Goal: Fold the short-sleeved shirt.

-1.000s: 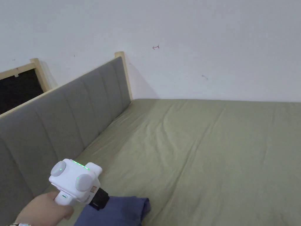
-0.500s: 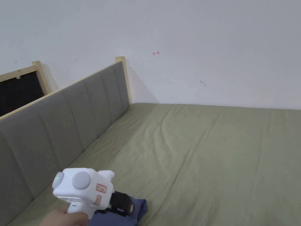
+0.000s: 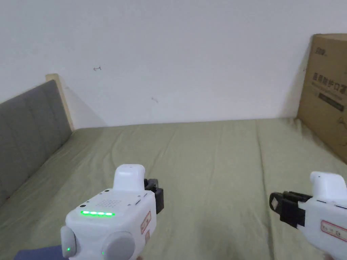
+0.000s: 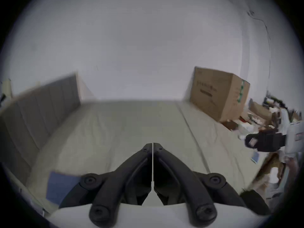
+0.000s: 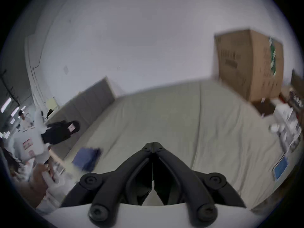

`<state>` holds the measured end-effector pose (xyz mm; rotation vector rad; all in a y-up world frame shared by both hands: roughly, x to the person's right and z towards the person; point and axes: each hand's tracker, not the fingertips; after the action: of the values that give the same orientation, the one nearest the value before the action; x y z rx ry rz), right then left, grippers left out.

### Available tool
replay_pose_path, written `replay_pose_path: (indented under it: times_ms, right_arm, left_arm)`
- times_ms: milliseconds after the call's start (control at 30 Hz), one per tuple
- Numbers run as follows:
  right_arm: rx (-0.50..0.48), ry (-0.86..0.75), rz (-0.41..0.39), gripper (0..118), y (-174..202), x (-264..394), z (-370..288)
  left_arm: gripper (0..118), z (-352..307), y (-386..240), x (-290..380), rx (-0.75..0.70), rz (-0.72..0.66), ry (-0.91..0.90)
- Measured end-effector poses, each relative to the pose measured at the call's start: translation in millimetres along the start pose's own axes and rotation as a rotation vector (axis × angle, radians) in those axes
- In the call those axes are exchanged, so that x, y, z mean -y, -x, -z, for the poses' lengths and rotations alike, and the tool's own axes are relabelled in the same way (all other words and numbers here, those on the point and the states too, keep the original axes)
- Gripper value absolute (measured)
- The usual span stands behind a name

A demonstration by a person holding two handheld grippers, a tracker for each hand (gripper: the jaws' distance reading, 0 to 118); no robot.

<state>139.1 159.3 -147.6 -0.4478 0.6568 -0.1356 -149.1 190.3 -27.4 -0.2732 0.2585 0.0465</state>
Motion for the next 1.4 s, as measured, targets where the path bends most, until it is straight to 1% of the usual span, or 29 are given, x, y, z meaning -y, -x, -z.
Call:
replay_pose_path:
  times_ms: [33, 67, 100, 167, 233, 300, 333, 367, 400, 433, 467, 500, 533, 567, 600, 700, 1033, 1267, 1400]
  right_arm:
    - [0.012, -0.063, -0.009, 0, 2.9, -2.8, -4.5]
    - [0.013, -0.126, -0.018, 0, 5.2, -5.1, -7.6]
    - [0.030, -0.178, -0.034, 0, 7.8, -6.3, -9.2]
    - [0.070, -0.260, -0.084, 0, 12.7, -7.5, -10.7]
    - [0.121, -0.310, -0.131, 0, 15.0, -8.2, -7.5]
    - [0.160, -0.337, -0.162, 0, 15.9, -10.2, -5.8]
    - [0.175, -0.345, -0.172, 7, 16.8, -11.3, -5.1]
    - [0.181, -0.344, -0.174, 29, 16.1, -12.6, -2.3]
    - [0.184, -0.339, -0.175, 54, 16.2, -14.2, -1.6]
    - [0.188, -0.341, -0.172, 80, 15.7, -14.8, -2.2]
    - [0.189, -0.348, -0.162, 102, 15.1, -15.0, -3.1]
    - [0.188, -0.360, -0.147, 110, 13.4, -16.3, -4.0]
    - [0.193, -0.368, -0.144, 113, 13.5, -16.6, -5.6]
    - [0.194, -0.372, -0.143, 117, 13.7, -17.1, -6.4]
    - [0.207, -0.364, -0.148, 118, 14.5, -18.3, -6.6]
    - [0.228, -0.360, -0.169, 118, 15.8, -17.4, -8.0]
    - [0.215, -0.343, -0.184, 118, 15.9, -12.1, -5.8]
    - [0.222, -0.321, -0.190, 118, 17.1, -10.6, -1.1]
    - [0.222, -0.308, -0.198, 118, 18.2, -9.6, 2.1]
  left_arm:
    - [1, -5.7, -11.0, -3.0, -0.058, 0.014, -0.032]
    - [1, 8.3, -1.1, 6.4, -0.132, 0.037, -0.071]
    - [1, 5.3, -7.3, 6.0, -0.163, 0.064, -0.114]
    - [1, -0.4, -13.1, 4.0, -0.152, 0.044, -0.166]
    - [1, -2.7, -13.0, 6.5, -0.182, 0.012, -0.227]
    - [1, -8.0, -18.0, 5.3, -0.233, 0.017, -0.284]
    - [3, -7.9, -19.4, 4.6, -0.229, 0.028, -0.287]
    - [16, -7.4, -19.2, 2.5, -0.213, 0.031, -0.278]
    - [32, -7.3, -20.0, 0.4, -0.217, 0.035, -0.278]
    - [56, -7.7, -19.8, -0.8, -0.217, 0.034, -0.278]
    - [93, -7.6, -20.0, -2.0, -0.211, 0.029, -0.278]
    - [113, -6.1, -19.0, -3.2, -0.206, 0.017, -0.270]
    - [118, -5.0, -18.4, -3.2, -0.207, 0.007, -0.265]
    - [118, -7.0, -18.5, -2.3, -0.210, 0.000, -0.267]
    - [118, -8.8, -21.0, -6.6, -0.205, -0.006, -0.277]
    - [118, -5.0, -19.9, -11.5, -0.187, -0.002, -0.256]
    - [118, -7.1, -23.1, -3.9, -0.169, 0.001, -0.239]
    - [118, -4.6, -16.2, -1.2, -0.099, -0.046, -0.205]
    - [118, -1.8, -19.9, 0.5, -0.142, -0.032, -0.181]
